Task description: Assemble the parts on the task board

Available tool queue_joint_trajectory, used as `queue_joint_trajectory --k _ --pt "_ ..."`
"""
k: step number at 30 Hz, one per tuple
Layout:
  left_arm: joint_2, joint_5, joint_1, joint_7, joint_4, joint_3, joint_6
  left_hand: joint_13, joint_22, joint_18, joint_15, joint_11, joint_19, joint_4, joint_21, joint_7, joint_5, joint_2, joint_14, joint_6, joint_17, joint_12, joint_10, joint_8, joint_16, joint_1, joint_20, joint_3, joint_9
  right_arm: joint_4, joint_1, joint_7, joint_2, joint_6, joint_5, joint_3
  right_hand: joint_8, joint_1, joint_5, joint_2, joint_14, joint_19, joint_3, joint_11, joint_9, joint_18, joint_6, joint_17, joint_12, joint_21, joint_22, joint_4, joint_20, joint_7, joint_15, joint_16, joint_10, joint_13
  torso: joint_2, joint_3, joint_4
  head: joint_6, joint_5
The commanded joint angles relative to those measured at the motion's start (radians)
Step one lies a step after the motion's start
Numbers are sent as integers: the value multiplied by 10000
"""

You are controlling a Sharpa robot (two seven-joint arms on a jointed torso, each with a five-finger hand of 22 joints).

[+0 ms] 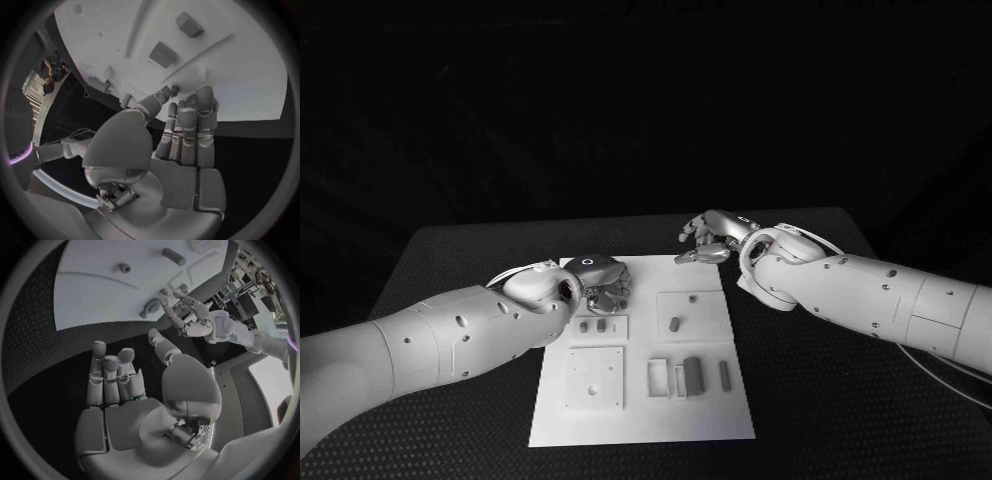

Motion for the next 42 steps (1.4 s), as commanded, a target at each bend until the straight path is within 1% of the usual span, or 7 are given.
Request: queue_joint_trajectory --k 1,8,10,15,23,31,42 --pt "62 -161 -59 91 -68 5 268 -16 26 1177 -11 8 5 12 44 15 2 127 40 79 13 -67 103 -17 44 -15 41 74 -15 20 -5 91 11 19 -21 6 31 -2 27 75 4 -8 -47 7 -11 139 -11 -10 45 -20 147 -11 11 77 -93 53 -30 -16 4 1 5 -12 -5" --pt "256 -179 -202 203 -279 6 94 -27 94 1193 -31 -14 -1 13 70 109 3 203 40 83 16 -114 267 -59 71 -31 39 142 -50 27 -5 91 12 35 -21 6 32 -4 27 78 5 -7 -49 7 -12 139 -11 -10 47 -20 148 -13 11 77 -93 55 -29 -17 10 0 2 -20 -18" --pt "281 -168 -227 226 -300 7 73 -31 116 1188 -40 -21 3 36 78 124 3 278 43 100 15 -136 317 -67 79 -93 37 169 -60 30 -5 92 23 34 -21 6 32 -5 27 78 5 -7 -50 7 -12 139 -11 -10 47 -19 148 -13 11 77 -93 55 -29 -17 9 0 5 -22 -17" --pt "294 -138 -234 243 -368 8 -38 -24 153 1187 -64 -48 8 36 88 125 2 339 49 117 14 -151 431 -84 93 -165 22 229 -79 51 -5 91 15 38 -21 6 32 -6 27 80 6 -6 -52 8 -12 139 -11 -11 48 -19 148 -14 11 78 -92 56 -29 -18 2 -7 15 -44 -33" --pt "260 -135 -234 202 -457 8 98 -13 190 1180 -91 -76 9 38 93 131 1 400 52 118 11 -171 541 -112 105 -204 3 321 -101 33 -7 98 39 41 -21 6 32 -8 27 82 7 -6 -54 8 -13 139 -11 -11 50 -19 148 -16 11 78 -92 57 -29 -19 -3 3 15 -66 -29" --pt "327 -134 -307 206 -466 7 156 42 242 1163 -150 -137 17 30 105 104 -3 409 61 200 9 -147 750 -96 122 -259 -31 384 -105 31 -11 97 49 46 -21 6 33 -10 27 86 7 -5 -56 8 -14 139 -11 -12 51 -19 148 -17 11 78 -92 58 -29 -20 2 -5 8 -68 -27" --pt "335 116 -323 208 -459 7 298 53 274 1146 -157 -142 14 23 106 110 -8 351 59 186 5 -203 757 -122 126 -340 -52 363 -122 34 -12 110 42 24 -19 6 34 -10 27 88 7 -4 -58 8 -15 139 -11 -14 53 -19 148 -22 10 78 -91 59 -30 -22 -2 12 3 -85 -40"
